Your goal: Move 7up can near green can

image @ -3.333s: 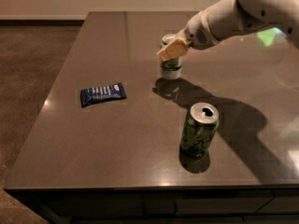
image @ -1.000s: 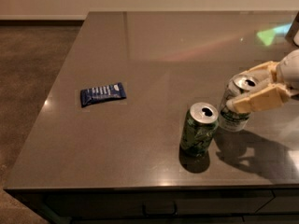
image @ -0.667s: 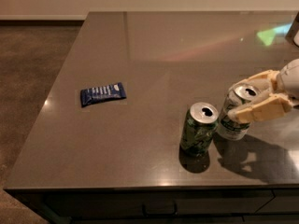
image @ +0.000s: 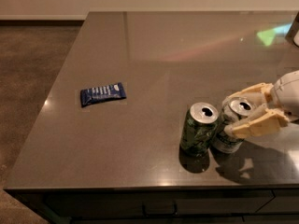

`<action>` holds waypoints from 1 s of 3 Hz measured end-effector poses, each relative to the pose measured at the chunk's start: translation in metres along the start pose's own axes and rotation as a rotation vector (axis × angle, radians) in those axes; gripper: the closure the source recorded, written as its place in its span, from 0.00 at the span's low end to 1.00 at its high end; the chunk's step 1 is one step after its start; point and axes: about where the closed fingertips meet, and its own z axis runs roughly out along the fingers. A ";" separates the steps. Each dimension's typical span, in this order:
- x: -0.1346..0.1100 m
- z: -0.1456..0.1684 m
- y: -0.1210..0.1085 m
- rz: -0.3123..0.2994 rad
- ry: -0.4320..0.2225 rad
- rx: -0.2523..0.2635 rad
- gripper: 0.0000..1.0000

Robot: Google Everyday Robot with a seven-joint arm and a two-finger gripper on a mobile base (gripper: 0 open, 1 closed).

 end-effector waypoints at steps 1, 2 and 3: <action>0.001 0.008 0.008 -0.044 -0.004 -0.014 0.61; 0.001 0.013 0.012 -0.082 0.004 -0.020 0.38; 0.000 0.018 0.012 -0.109 0.007 -0.023 0.16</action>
Offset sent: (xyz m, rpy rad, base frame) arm -0.0123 0.0148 -0.0132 -0.0338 -0.0827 0.0902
